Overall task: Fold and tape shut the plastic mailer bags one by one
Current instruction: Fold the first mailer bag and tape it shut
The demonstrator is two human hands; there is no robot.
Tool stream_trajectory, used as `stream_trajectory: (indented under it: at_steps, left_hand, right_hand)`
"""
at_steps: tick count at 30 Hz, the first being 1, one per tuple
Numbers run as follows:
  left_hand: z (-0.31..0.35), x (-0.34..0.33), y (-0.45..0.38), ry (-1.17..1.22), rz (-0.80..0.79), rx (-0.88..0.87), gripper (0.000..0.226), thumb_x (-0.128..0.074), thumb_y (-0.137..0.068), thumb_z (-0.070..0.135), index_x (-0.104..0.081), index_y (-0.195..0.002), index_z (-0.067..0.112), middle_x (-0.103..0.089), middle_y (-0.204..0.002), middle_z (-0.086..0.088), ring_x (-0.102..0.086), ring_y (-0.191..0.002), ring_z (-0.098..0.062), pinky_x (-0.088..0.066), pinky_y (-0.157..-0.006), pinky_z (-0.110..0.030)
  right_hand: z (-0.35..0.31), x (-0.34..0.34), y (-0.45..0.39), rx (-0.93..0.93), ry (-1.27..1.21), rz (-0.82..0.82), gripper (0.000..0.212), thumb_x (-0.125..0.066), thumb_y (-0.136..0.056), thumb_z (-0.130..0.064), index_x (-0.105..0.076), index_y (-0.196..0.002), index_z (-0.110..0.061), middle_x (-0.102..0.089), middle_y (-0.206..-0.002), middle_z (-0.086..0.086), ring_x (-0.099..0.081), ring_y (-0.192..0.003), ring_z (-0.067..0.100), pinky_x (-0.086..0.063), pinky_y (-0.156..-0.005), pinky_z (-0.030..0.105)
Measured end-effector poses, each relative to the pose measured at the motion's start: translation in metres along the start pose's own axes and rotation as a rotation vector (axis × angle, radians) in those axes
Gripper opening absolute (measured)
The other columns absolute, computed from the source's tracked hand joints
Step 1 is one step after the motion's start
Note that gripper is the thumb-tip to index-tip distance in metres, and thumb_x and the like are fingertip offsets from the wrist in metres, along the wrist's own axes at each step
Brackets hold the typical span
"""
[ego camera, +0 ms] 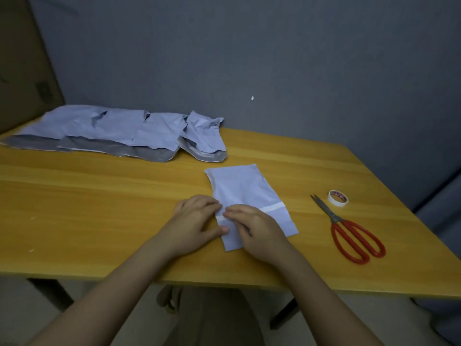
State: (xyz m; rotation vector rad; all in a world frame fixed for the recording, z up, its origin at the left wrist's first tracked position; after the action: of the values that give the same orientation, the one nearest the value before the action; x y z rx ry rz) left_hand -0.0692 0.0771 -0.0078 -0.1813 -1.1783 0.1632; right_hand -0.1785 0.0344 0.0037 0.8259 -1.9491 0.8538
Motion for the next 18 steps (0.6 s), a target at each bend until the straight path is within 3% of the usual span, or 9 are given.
stream_trajectory:
  at_steps: [3,6,8,12,15,18]
  left_hand:
    - [0.000,-0.002,-0.003,-0.030,0.023,-0.021,0.103,-0.008,-0.067,0.088,-0.049,-0.136,0.024,-0.043,-0.138,0.009,-0.029,-0.131,-0.008,-0.017,-0.104,-0.027]
    - [-0.002,-0.002,-0.008,-0.025,0.034,-0.019,0.107,-0.010,-0.064,0.092,-0.048,-0.136,0.022,-0.041,-0.140,0.006,-0.029,-0.132,-0.011,-0.019,-0.104,-0.030]
    - [-0.003,-0.005,-0.011,-0.034,-0.017,-0.019,0.106,-0.021,-0.063,0.091,-0.036,-0.144,0.023,-0.029,-0.150,0.008,-0.019,-0.138,-0.009,-0.014,-0.108,-0.029]
    - [-0.009,-0.019,-0.013,-0.073,-0.201,-0.014,0.094,-0.039,-0.082,0.075,-0.005,-0.153,0.024,0.007,-0.158,0.014,0.010,-0.144,-0.004,-0.001,-0.117,-0.034]
    - [-0.013,-0.025,-0.011,-0.081,-0.282,0.002,0.091,-0.035,-0.085,0.073,0.004,-0.152,0.026,0.018,-0.155,0.017,0.019,-0.141,-0.001,0.008,-0.117,-0.037]
    - [-0.015,-0.034,-0.009,-0.114,-0.354,0.007,0.090,-0.028,-0.085,0.074,0.010,-0.151,0.027,0.024,-0.153,0.018,0.023,-0.140,0.000,0.011,-0.117,-0.038]
  right_hand:
    - [-0.002,-0.002,0.001,0.025,0.032,0.005,0.042,-0.036,-0.094,-0.026,-0.064,-0.122,-0.012,-0.059,-0.128,0.003,-0.051,-0.120,0.017,-0.044,-0.100,0.030]
    - [-0.001,-0.005,-0.001,0.058,0.026,-0.021,0.047,-0.032,-0.093,-0.029,-0.063,-0.122,-0.010,-0.059,-0.122,0.004,-0.051,-0.114,0.017,-0.043,-0.096,0.026]
    - [0.000,-0.007,-0.005,0.082,0.022,-0.039,0.041,-0.036,-0.094,-0.022,-0.063,-0.122,-0.009,-0.060,-0.118,0.004,-0.051,-0.110,0.017,-0.043,-0.094,0.026]
    - [0.004,-0.008,-0.012,0.100,0.008,-0.061,0.036,-0.043,-0.093,-0.009,-0.063,-0.124,-0.012,-0.059,-0.120,0.001,-0.048,-0.111,0.014,-0.038,-0.095,0.019]
    - [0.006,-0.011,-0.012,0.098,0.007,-0.091,0.038,-0.040,-0.095,-0.022,-0.061,-0.127,-0.016,-0.057,-0.126,-0.003,-0.045,-0.117,0.008,-0.030,-0.099,0.012]
    - [0.009,-0.018,-0.008,0.085,0.002,-0.132,0.048,-0.033,-0.095,-0.039,-0.057,-0.131,-0.019,-0.053,-0.136,-0.008,-0.042,-0.125,0.005,-0.031,-0.105,0.017]
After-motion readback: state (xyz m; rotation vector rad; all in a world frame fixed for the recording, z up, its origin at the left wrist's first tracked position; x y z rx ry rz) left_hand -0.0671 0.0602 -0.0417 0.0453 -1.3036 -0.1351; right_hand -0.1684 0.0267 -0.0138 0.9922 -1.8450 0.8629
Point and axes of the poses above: each hand's wrist, its own y-axis away from the middle knuckle, its own x-axis out of the back of the hand, z = x × y, the point moved 9 cm from there along -y, towards the middle knuckle
